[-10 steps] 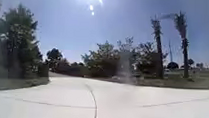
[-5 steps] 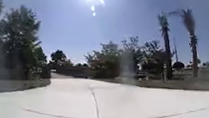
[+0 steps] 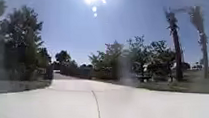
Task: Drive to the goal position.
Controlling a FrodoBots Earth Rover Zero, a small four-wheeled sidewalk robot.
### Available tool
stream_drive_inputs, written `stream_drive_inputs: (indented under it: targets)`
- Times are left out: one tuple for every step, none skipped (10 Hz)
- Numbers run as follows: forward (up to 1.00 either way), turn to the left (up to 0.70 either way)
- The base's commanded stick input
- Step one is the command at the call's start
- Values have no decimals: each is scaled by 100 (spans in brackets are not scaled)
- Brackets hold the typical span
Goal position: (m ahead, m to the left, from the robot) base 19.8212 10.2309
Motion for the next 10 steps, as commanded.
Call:
stream_drive_inputs:
  targets:
    - [70, 0]
    - [70, 0]
    - [70, 0]
    - [70, 0]
    - [70, 0]
    - [70, 0]
    - [70, 0]
    - [70, 0]
    - [70, 0]
    - [70, 0]
